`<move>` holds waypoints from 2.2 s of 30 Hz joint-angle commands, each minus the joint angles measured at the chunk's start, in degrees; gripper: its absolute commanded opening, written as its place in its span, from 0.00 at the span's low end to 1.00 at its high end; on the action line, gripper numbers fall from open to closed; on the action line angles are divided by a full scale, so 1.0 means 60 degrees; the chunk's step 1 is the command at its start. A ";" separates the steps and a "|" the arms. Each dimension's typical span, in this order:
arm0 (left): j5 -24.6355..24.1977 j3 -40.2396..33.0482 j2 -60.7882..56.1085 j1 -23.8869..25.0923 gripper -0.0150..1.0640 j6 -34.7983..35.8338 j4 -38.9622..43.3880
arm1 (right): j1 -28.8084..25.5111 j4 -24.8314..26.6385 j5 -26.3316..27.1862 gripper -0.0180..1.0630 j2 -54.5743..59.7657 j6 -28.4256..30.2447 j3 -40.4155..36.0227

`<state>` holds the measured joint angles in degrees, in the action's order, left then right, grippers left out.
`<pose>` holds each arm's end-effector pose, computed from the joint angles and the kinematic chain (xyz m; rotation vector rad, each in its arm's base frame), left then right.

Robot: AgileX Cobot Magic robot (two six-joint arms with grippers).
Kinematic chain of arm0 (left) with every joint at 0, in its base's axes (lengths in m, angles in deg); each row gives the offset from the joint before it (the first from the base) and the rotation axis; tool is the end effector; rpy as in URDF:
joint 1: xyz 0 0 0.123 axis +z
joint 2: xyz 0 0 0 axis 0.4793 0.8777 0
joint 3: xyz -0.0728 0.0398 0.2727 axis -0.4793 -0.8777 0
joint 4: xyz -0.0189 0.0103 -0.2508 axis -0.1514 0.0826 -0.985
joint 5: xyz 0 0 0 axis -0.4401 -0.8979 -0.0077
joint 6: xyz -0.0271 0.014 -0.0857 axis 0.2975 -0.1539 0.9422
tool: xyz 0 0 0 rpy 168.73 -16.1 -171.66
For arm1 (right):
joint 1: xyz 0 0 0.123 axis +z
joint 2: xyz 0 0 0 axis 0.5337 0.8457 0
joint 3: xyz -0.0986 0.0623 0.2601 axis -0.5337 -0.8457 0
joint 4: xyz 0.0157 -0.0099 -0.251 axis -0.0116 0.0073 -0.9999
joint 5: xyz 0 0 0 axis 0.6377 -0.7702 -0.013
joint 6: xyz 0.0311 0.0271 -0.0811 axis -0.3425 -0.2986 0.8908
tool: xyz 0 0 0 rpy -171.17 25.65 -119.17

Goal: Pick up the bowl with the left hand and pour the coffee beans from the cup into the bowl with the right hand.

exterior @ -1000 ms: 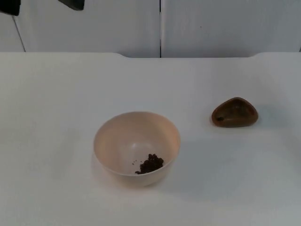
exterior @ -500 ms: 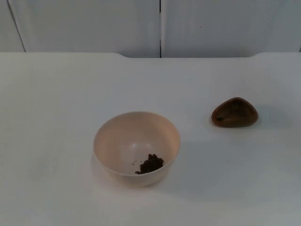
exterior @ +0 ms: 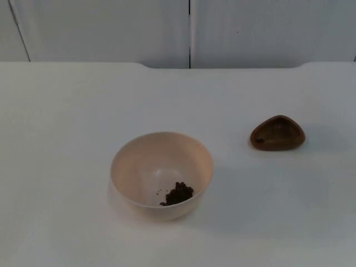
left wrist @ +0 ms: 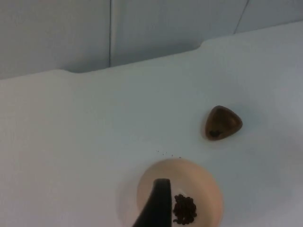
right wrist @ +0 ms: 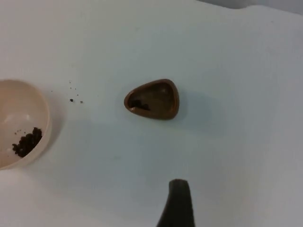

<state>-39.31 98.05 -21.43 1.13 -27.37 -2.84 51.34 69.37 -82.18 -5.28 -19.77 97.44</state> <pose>0.1134 -0.0663 0.4068 0.3839 2.0782 -0.4587 0.1590 0.0516 0.3826 -0.3880 2.2902 0.1174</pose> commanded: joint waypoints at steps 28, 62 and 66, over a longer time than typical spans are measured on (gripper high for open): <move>-0.1286 -0.3430 -0.4925 0.0012 0.75 -0.0106 0.0900 | -0.0007 0.0088 0.0338 0.60 -0.6464 -0.0012 -0.3867; -0.2119 -0.5015 -0.7309 0.0012 0.75 -0.0072 0.1372 | 0.0013 0.0650 -0.1174 0.60 -0.8797 0.0959 -0.5023; -0.2119 -0.5015 -0.7309 0.0012 0.75 -0.0072 0.1372 | 0.0013 0.0650 -0.1174 0.60 -0.8797 0.0982 -0.5023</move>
<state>-52.01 68.24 -65.03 1.13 -27.96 5.13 51.34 73.26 -89.31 -57.89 -14.43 67.36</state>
